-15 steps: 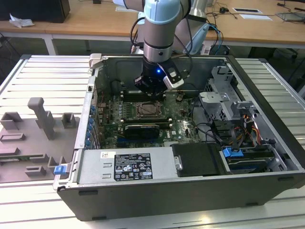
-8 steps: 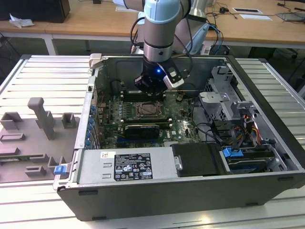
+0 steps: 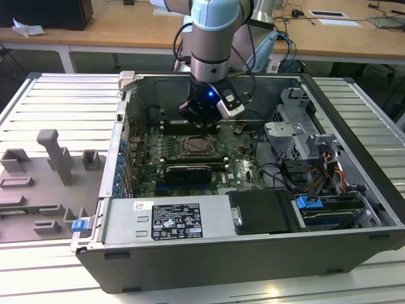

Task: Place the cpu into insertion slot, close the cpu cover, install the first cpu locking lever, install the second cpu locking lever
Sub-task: 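Install the first cpu locking lever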

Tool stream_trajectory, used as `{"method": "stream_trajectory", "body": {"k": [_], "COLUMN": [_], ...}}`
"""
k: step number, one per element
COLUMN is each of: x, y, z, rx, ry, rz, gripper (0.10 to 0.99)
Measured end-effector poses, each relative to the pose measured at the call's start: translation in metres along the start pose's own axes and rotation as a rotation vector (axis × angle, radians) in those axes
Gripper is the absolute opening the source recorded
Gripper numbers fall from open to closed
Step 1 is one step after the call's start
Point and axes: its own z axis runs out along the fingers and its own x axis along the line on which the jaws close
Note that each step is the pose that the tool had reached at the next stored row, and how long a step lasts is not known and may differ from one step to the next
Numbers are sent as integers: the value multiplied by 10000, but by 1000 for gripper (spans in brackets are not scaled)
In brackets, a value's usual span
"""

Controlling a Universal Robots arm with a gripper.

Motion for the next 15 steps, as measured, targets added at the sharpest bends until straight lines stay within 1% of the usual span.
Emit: {"method": "stream_trajectory", "body": {"k": [3, 6, 8, 15], "x": [-1, 0, -1, -1], "y": [3, 2, 1, -1], "z": [-27, -28, -26, 1], "rx": [0, 7, 41, 104], "ry": [-1, -1, 1, 6], "rz": [4, 12, 17, 29], "gripper": [106, 106, 106, 106]}}
